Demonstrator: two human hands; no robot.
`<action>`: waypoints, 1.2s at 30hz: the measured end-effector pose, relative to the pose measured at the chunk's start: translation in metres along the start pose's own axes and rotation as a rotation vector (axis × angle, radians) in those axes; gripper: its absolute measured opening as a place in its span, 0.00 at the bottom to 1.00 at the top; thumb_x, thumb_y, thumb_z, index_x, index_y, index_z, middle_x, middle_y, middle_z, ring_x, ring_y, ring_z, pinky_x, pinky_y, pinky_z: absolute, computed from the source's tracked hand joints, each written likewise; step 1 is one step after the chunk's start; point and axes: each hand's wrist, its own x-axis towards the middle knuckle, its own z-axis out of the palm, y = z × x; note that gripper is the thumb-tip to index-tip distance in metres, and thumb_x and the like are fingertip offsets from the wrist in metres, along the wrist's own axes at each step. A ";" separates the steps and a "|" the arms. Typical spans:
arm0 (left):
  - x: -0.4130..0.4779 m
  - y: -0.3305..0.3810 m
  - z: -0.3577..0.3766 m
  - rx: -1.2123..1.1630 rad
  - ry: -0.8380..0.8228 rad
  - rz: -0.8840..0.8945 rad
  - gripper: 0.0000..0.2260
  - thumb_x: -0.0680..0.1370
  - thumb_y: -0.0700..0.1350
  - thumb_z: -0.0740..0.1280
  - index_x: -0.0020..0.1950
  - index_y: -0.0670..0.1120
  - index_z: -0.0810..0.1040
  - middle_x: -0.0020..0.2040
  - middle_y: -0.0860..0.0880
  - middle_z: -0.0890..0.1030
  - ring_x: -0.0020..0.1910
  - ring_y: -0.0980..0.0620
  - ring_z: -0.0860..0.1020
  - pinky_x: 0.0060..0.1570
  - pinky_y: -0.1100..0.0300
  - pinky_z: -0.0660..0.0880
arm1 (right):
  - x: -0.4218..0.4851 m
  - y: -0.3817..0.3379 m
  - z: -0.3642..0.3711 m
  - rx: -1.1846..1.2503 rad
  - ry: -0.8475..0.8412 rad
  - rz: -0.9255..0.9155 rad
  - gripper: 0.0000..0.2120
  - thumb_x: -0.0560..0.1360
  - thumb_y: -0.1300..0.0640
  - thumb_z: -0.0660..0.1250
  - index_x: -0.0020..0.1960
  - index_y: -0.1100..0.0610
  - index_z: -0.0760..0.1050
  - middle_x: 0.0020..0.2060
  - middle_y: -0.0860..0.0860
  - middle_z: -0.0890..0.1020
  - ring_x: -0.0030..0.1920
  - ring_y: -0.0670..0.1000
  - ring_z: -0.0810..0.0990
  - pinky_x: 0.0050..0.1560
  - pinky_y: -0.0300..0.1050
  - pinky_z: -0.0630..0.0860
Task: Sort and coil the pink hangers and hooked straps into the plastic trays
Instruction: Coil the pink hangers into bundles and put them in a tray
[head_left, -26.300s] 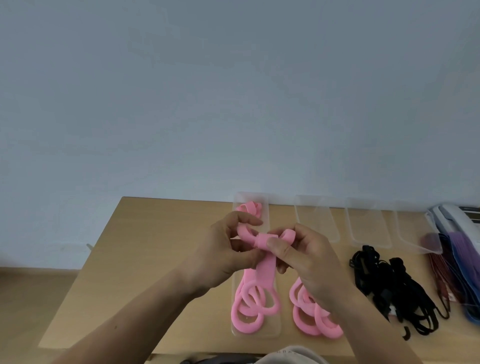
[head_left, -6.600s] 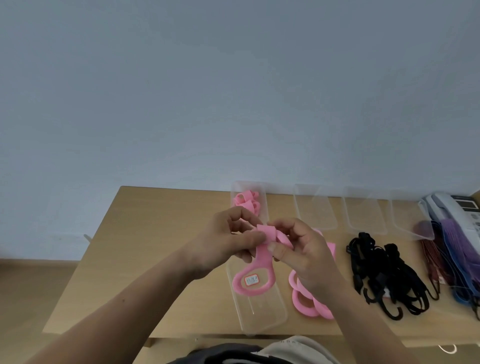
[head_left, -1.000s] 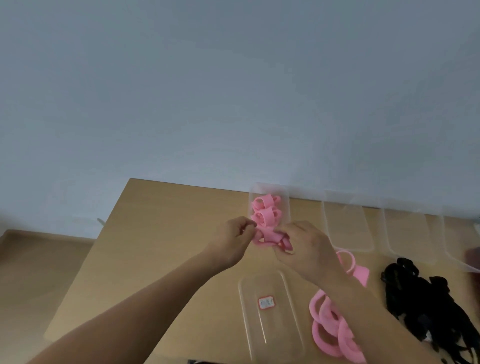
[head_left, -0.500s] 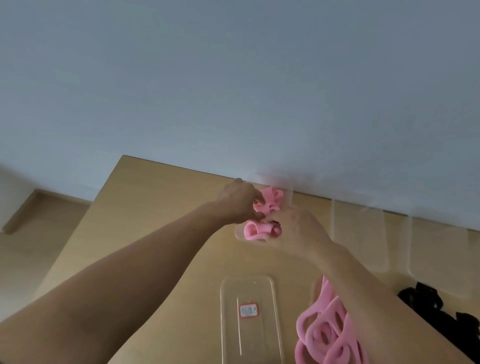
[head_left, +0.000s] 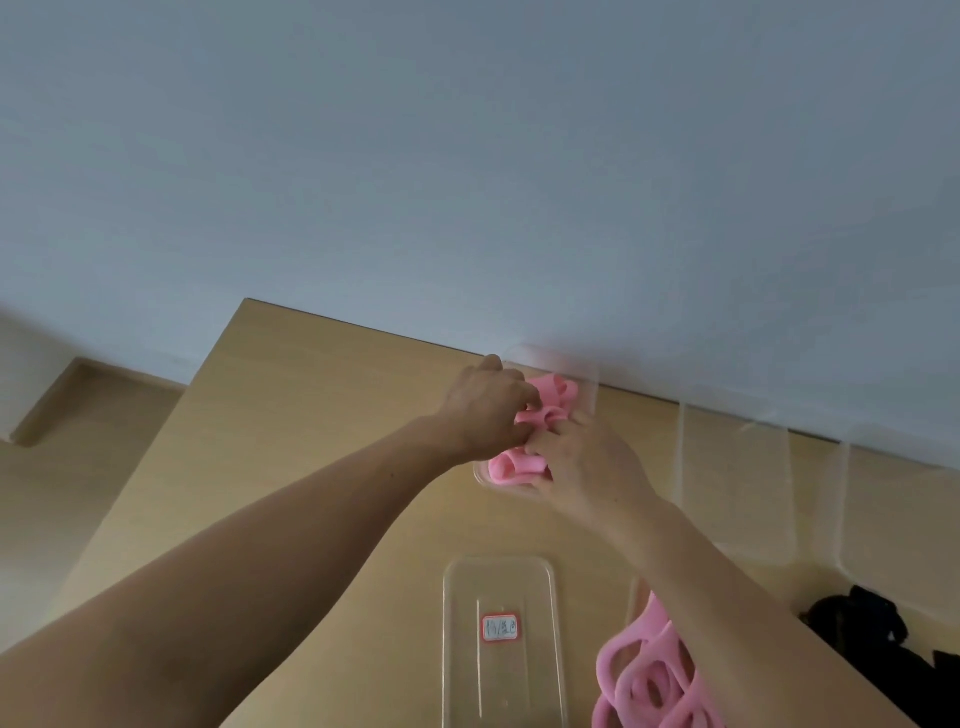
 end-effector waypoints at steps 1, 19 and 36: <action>-0.001 -0.001 0.001 -0.016 0.004 -0.001 0.15 0.77 0.50 0.67 0.63 0.53 0.80 0.54 0.51 0.81 0.56 0.46 0.70 0.48 0.57 0.66 | -0.001 -0.001 0.001 -0.024 0.017 -0.010 0.19 0.77 0.43 0.55 0.55 0.52 0.79 0.56 0.50 0.80 0.60 0.54 0.74 0.50 0.48 0.75; -0.013 -0.005 0.012 -0.160 0.146 -0.003 0.13 0.78 0.48 0.68 0.62 0.50 0.82 0.56 0.48 0.78 0.57 0.46 0.72 0.48 0.60 0.67 | -0.009 -0.004 0.006 -0.117 0.155 -0.040 0.13 0.61 0.52 0.80 0.43 0.54 0.82 0.41 0.53 0.81 0.41 0.57 0.81 0.36 0.46 0.76; -0.053 -0.006 0.026 0.131 0.043 0.116 0.15 0.82 0.52 0.57 0.58 0.54 0.83 0.60 0.59 0.80 0.67 0.50 0.67 0.61 0.55 0.63 | -0.034 -0.008 0.016 -0.022 0.128 0.117 0.14 0.81 0.47 0.58 0.48 0.50 0.81 0.49 0.45 0.80 0.54 0.52 0.75 0.52 0.49 0.69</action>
